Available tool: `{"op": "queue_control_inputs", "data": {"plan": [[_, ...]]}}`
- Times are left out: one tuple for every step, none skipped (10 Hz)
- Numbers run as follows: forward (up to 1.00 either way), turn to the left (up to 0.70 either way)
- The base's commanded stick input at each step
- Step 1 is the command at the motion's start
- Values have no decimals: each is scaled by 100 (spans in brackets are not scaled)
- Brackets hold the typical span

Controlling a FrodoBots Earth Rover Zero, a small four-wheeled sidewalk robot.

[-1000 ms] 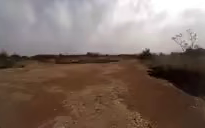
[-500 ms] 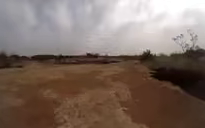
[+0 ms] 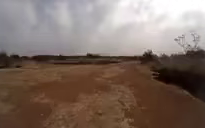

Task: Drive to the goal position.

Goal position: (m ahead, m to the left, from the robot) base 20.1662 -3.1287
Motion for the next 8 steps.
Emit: {"op": "queue_control_inputs", "data": {"plan": [[50,0],[50,0],[50,0],[50,0],[50,0],[50,0],[50,0],[50,0]]}}
